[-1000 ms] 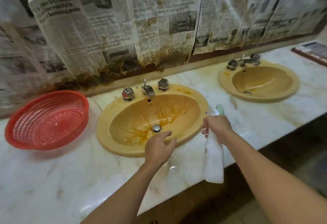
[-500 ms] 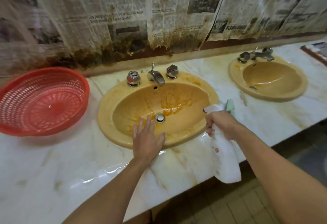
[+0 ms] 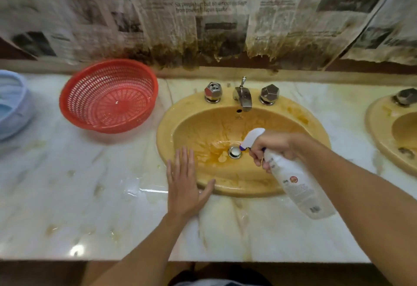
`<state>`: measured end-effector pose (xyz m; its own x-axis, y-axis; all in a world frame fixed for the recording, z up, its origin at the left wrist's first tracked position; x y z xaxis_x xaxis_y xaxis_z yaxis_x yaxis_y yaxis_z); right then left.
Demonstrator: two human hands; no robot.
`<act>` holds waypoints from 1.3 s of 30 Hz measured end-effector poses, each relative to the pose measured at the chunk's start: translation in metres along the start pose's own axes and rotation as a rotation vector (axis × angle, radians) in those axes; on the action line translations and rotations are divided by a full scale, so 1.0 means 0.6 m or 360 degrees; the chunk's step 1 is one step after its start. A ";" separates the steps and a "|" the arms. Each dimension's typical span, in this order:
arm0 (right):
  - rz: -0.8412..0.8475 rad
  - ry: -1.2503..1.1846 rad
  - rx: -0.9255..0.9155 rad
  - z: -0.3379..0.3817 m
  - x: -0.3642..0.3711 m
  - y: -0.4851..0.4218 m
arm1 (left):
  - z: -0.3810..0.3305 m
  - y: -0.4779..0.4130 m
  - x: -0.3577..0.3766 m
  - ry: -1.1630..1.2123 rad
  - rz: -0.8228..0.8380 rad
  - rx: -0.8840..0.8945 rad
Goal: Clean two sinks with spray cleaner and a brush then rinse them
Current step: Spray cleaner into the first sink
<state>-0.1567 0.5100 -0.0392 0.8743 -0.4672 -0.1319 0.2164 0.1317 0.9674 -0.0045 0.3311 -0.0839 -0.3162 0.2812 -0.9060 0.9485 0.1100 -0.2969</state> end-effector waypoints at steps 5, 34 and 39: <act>0.0091 0.0056 -0.0135 0.061 0.024 -0.020 | 0.024 0.016 -0.004 0.0025 -0.0036 -0.0367; -0.1521 -0.0272 0.0192 -0.144 -0.050 0.145 | 0.008 0.015 -0.009 0.0061 0.0213 0.0559; -0.1673 -0.1044 -0.0035 -0.194 -0.045 0.162 | 0.001 -0.009 -0.019 0.0204 0.0268 0.0513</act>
<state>-0.1085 0.6370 0.0332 -0.1096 -0.7033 -0.7024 0.6936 -0.5603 0.4528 -0.0062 0.3267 -0.0721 -0.1360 0.3888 -0.9112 0.9372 -0.2477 -0.2455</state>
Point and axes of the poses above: each hand's wrist, its own y-axis away from the middle knuckle, its own x-axis out of the palm, z = x × y, the point moved 9 cm from there along -y, towards the middle knuckle, and after that the axes turned 15 degrees about x, right-handed, at the moved point
